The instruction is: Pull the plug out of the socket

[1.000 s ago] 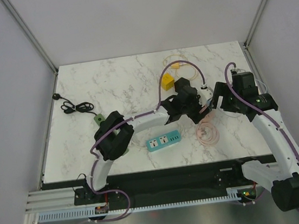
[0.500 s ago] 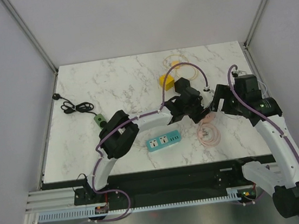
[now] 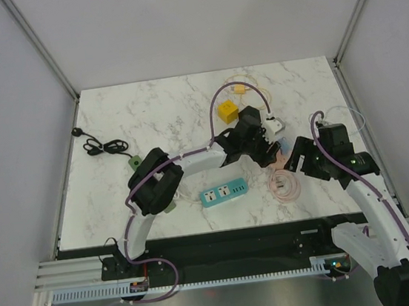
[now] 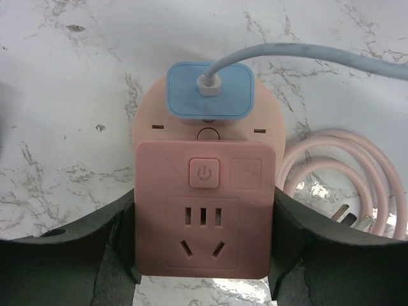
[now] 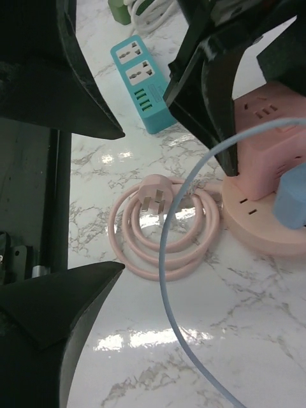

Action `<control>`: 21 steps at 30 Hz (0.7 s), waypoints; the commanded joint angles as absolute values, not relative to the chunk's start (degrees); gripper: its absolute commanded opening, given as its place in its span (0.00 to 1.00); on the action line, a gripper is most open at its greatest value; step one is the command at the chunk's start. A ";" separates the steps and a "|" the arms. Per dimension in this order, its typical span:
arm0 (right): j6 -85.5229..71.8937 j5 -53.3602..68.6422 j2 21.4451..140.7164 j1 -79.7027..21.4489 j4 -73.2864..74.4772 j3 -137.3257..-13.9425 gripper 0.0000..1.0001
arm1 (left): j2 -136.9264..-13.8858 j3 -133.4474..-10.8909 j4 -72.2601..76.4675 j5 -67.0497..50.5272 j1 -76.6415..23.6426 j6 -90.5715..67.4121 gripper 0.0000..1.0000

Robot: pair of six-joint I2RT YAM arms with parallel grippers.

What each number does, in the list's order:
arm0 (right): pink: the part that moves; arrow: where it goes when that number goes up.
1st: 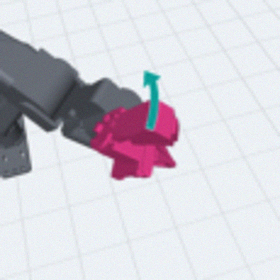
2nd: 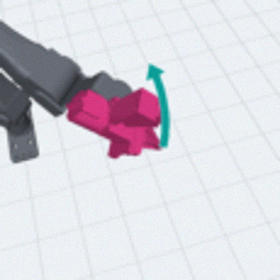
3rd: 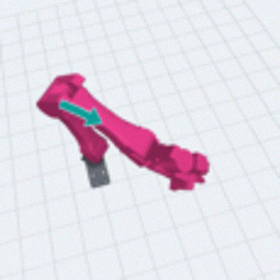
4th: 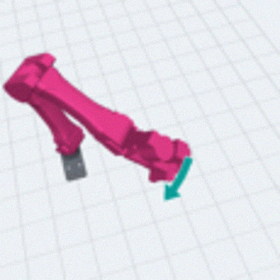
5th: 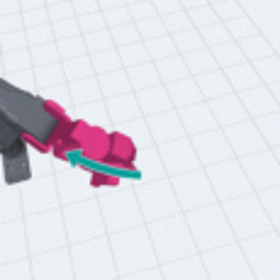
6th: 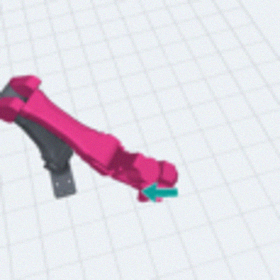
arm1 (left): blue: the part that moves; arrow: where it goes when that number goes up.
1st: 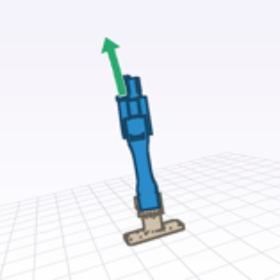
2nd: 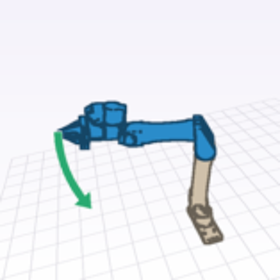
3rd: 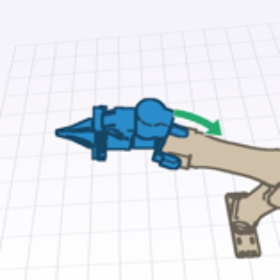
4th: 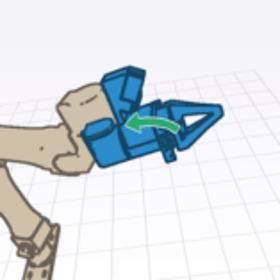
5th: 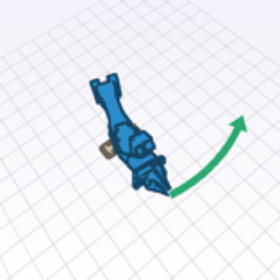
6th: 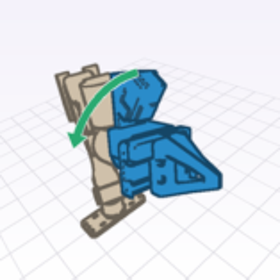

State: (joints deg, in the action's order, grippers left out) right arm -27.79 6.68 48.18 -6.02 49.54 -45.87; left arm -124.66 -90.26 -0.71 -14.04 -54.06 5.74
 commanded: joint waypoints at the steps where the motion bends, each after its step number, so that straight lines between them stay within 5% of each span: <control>1: -32.95 10.53 47.90 -5.45 42.56 -41.42 0.85 | -119.89 -89.04 2.11 -19.33 -52.91 -1.30 0.02; 10: -42.10 10.64 47.90 -5.01 27.87 -35.51 0.77 | -117.34 -87.19 2.81 -21.53 -52.29 -6.33 0.02; 14: -44.99 10.02 47.03 -3.34 22.26 -31.65 0.58 | -115.93 -85.17 3.78 -22.06 -51.94 -7.38 0.02; 21: -47.81 12.04 44.04 -1.32 14.68 -24.70 0.61 | -113.73 -84.20 4.04 -23.11 -50.89 -9.75 0.02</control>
